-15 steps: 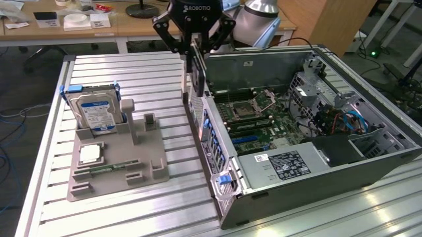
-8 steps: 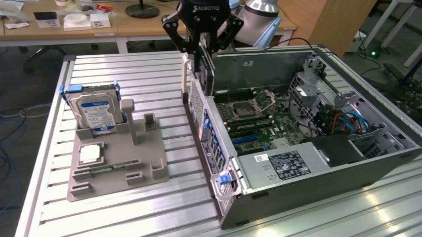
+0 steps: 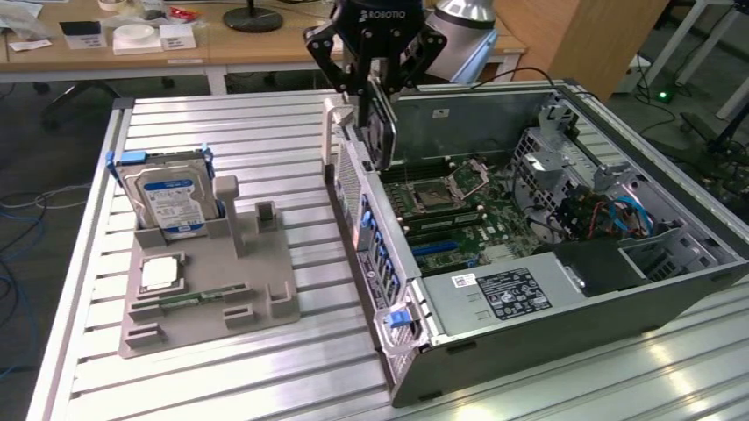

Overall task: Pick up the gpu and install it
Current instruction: 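Pick up the gpu and move the gpu toward the slot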

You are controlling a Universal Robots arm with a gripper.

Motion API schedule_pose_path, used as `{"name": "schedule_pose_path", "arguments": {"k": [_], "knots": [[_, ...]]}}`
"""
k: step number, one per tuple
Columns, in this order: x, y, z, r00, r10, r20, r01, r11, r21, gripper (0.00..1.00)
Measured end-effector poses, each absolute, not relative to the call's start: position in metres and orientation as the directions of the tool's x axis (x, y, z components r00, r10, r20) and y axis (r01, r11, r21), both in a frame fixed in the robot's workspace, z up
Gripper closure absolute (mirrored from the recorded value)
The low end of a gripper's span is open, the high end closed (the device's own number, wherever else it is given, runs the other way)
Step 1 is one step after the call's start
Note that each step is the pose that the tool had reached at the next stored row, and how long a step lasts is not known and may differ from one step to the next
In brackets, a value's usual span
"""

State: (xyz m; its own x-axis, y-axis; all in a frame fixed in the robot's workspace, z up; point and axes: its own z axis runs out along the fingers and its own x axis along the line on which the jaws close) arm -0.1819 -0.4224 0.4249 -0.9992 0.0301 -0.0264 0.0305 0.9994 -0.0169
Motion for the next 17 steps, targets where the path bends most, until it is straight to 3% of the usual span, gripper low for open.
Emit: {"name": "schedule_pose_path", "arguments": {"k": [17], "knots": [[-0.146, -0.422, 0.425, -0.999, 0.03, -0.024, 0.031, 0.999, -0.017, 0.72]]}}
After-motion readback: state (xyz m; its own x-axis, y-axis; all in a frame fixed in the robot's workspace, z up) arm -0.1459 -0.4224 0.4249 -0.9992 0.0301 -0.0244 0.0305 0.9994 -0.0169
